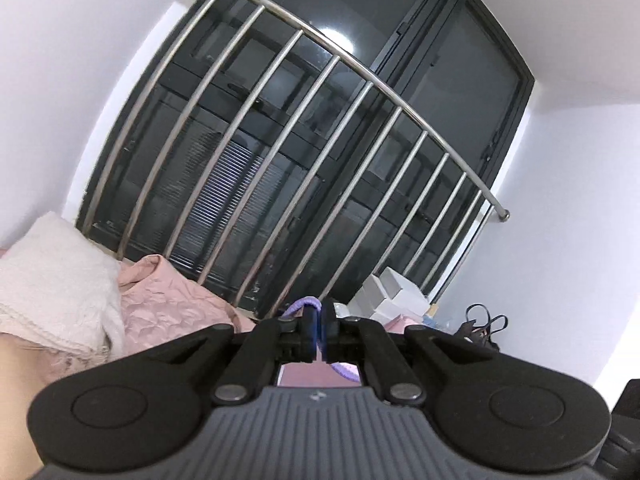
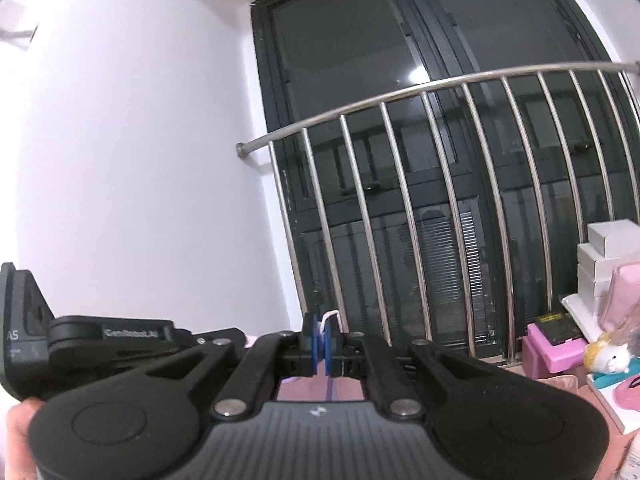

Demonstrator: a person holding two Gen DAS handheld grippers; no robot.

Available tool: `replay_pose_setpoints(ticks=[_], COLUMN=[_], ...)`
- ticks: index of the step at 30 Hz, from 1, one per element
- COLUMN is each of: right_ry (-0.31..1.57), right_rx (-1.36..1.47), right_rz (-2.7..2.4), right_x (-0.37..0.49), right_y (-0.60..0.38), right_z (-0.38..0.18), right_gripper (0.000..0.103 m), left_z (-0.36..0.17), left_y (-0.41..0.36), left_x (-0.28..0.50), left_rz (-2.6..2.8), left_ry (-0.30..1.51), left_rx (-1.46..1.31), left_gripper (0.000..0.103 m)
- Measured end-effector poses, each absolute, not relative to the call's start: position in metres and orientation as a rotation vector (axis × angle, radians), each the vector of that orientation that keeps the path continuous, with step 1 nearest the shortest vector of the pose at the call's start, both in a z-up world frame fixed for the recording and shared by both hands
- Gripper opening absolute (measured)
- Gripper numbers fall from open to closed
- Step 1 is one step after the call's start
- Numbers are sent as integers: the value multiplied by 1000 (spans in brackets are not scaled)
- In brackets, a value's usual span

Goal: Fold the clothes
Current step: 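Lower the held garment onto the bed and open both grippers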

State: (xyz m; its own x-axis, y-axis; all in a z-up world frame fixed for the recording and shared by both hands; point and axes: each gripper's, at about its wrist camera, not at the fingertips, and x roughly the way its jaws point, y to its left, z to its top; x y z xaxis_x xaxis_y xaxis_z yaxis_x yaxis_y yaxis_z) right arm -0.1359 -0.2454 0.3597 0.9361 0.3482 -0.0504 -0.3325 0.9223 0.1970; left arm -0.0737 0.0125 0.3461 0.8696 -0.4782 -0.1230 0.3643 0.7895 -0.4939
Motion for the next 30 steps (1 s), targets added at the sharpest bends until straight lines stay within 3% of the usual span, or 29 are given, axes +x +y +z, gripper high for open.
replay_pose_setpoints(ticks=[7,12,13,16,17,18,19,21,27,29,30], right_ry=[218,388,427,579,593,588,578,566,639,638,650], right_rx=[163,149,142,73,51,33,31,52,-1,-81,-107], right_rz=[294,208,169,36,41,86,146,268,523,485,463], right_x=[-106,-36,-18,18,13,0,-17,-55,-126,-129,-128], right_y=[-231,-224,-220,-212,-211,-210,-209,-206,-164,-148,-142], right_z=[322,260,244,183,167,154,141,112,33,20,17], right_gripper=[3,4,8,18,19,32,52,62,59,42,13], left_z=[305,232,212,168,157,147,136,114,63,57,56], left_y=[9,18,22,42,49,55,61,63,41,34,31], left_x=[-48,12,27,38,28,15,3,-31,-60,-52,-47], left_rz=[-417,-298,-272,-130,-134,-149,-164,-246,-366,-376,-397], left_ry=[332,476,505,577,583,588,593,613,709,725,736], left_rx=[-450,-407,-401,-340,-308,-275,-242,-191,-192,-190,-186], left_gripper=[1,1,6,52,55,55,55,57,57,54,46])
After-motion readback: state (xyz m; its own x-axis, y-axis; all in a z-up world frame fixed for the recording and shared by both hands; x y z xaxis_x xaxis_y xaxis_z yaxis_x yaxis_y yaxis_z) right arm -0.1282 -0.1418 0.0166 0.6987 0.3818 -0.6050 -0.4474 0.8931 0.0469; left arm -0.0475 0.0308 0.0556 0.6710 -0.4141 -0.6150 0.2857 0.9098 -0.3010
